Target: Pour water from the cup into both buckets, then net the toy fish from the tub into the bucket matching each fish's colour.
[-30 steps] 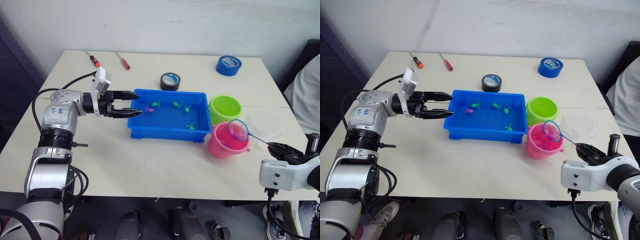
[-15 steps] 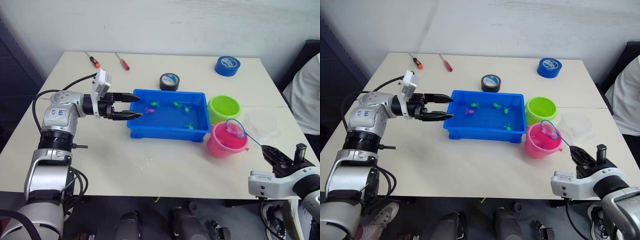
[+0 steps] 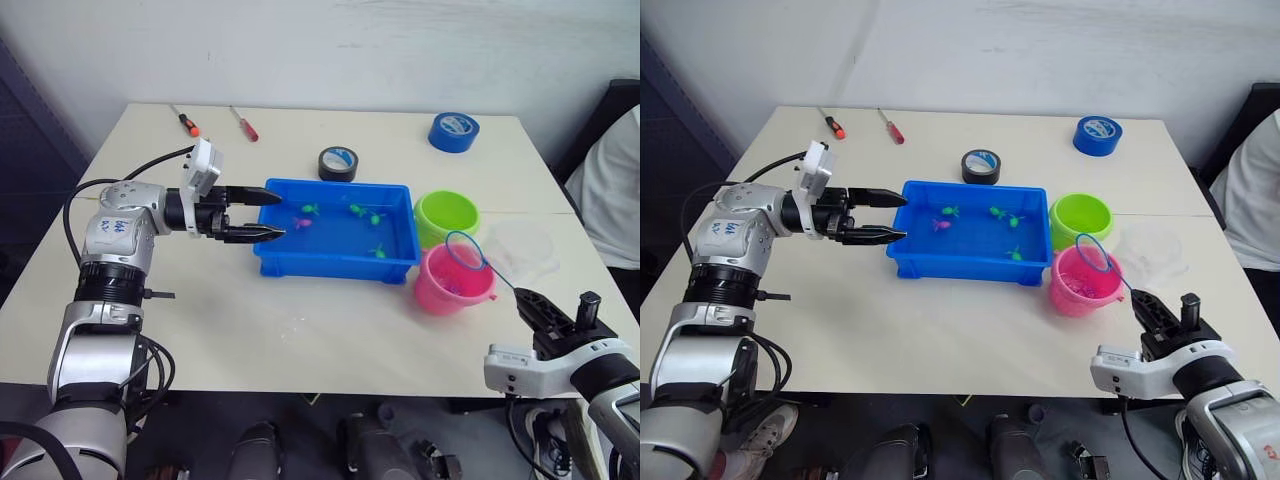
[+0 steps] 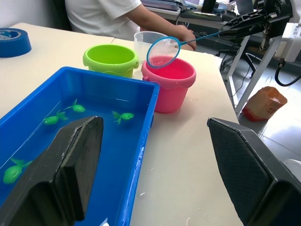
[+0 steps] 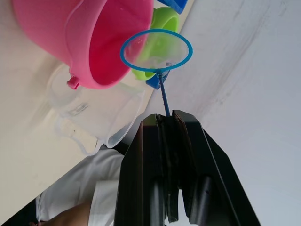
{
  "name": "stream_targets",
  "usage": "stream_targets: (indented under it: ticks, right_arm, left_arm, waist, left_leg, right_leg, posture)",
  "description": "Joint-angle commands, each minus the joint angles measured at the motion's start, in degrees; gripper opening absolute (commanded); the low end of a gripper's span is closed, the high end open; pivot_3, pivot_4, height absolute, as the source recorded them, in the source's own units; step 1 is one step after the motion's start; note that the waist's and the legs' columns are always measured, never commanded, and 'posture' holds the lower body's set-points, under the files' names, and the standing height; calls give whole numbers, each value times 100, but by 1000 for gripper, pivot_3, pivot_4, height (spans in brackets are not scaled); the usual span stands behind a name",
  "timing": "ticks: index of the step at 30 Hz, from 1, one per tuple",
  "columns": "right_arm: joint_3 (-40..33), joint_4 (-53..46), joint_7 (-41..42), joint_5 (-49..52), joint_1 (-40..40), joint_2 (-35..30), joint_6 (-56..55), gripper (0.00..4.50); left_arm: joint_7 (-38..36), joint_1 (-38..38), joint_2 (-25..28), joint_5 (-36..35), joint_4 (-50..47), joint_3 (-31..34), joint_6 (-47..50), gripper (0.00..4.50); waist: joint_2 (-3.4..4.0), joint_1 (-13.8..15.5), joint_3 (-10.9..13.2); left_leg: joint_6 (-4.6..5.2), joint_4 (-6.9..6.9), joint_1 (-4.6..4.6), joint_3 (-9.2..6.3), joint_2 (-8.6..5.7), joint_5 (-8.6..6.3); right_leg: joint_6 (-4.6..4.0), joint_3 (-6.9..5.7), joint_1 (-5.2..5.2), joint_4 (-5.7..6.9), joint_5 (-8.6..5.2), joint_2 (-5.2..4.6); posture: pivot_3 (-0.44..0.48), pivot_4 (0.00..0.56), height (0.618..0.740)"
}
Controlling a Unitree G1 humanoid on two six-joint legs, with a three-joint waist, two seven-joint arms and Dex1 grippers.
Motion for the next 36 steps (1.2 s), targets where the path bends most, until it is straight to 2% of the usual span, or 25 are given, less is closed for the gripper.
stream_targets:
  ticks: [1, 6, 10, 15, 18, 23, 29, 36]
  right_arm:
    - [196, -327, 246, 909, -871, 48, 396, 0]
    - [1155, -106, 1346, 1759, -2585, 365, 1957, 0]
    - [1979, 250, 2084, 2184, -3824, 920, 3843, 0]
    - [2636, 817, 2402, 2715, -5316, 1510, 6413, 0]
    - [3064, 1233, 2451, 3109, -6106, 1561, 7857, 0]
    - [3560, 1793, 2136, 3737, -6724, 1275, 8476, 0]
    - [3984, 2259, 1768, 4398, -7046, 986, 8774, 0]
    - [4183, 3195, 1045, 4912, -7205, 1256, 8615, 0]
  left_arm:
    - [180, 4, 159, -91, -61, 297, 20, 3874]
    - [680, 86, 374, 71, 129, 520, -109, 3874]
    - [992, 388, 643, 73, -101, 685, 20, 3874]
    - [1329, 923, 907, -35, -674, 919, 386, 3874]
    - [1489, 1252, 1034, -146, -1129, 1094, 652, 3874]
    - [1717, 1639, 1144, -307, -1711, 1308, 964, 3874]
    - [1969, 2067, 1247, -498, -2313, 1546, 1264, 3874]
    - [2172, 2368, 1315, -685, -2770, 1699, 1504, 3874]
  waist:
    - [0, -35, 0]
    - [-1, -45, 0]
    - [0, -34, 0]
    - [-1, -24, 0]
    - [0, -30, 0]
    - [-1, -30, 0]
    - [-1, -50, 0]
    - [-1, -185, 0]
  left_leg:
    - [0, 1, 4, 4, 1, 0]
    - [-2, -1, 19, -2, 5, 2]
    - [-4, -3, 19, -5, 9, 2]
    - [-1, 2, 2, -20, 1, 4]
    - [-1, 2, -4, -23, 0, 4]
    - [-2, -5, -15, -44, -1, 3]
    - [-1, -7, -19, -43, -2, 1]
    - [-1, -8, -20, -42, -1, 2]
  right_leg:
    - [0, 2, 0, 6, 0, 1]
    - [-4, 3, 3, 22, -1, 3]
    - [-8, 2, 0, 28, -3, 0]
    - [-19, 0, -18, 50, -9, -27]
    - [-24, 1, -27, 57, -11, -33]
    - [-39, -15, -33, 56, -19, -38]
    - [-39, -15, -33, 48, -20, -38]
    - [-39, -12, -33, 47, -20, -35]
  posture:
    - [0, 150, 734]
    - [0, 150, 734]
    - [0, 150, 734]
    - [0, 150, 734]
    - [0, 150, 734]
    - [0, 150, 734]
    - [0, 150, 734]
    - [0, 150, 734]
